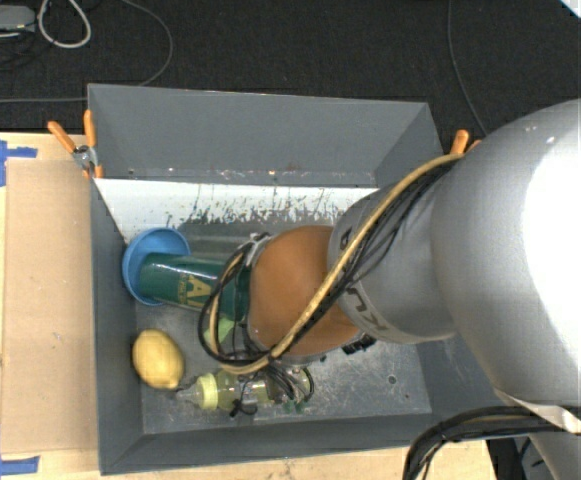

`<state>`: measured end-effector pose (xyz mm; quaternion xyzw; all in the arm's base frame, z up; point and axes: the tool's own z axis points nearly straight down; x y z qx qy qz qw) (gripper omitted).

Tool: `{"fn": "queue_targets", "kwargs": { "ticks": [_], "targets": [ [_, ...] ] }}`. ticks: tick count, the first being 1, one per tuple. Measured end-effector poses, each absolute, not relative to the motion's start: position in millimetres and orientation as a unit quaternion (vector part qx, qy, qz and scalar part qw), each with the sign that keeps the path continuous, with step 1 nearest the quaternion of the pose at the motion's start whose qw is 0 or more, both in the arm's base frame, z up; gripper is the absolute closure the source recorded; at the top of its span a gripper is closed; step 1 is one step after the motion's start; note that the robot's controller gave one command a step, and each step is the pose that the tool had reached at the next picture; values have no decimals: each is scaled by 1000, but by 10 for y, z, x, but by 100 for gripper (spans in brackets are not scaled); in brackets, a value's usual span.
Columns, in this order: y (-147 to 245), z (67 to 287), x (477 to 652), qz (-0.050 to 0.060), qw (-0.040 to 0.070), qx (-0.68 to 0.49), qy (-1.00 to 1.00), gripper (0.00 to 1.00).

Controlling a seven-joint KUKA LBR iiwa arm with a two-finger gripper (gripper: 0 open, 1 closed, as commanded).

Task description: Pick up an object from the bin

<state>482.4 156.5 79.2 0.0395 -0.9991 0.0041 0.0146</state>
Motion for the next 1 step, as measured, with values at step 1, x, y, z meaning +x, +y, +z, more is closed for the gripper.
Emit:
{"fn": "queue_targets", "kwargs": {
  "ticks": [1],
  "targets": [
    [1565,914,4832,4,14,39,-999,100]
  ]
}}
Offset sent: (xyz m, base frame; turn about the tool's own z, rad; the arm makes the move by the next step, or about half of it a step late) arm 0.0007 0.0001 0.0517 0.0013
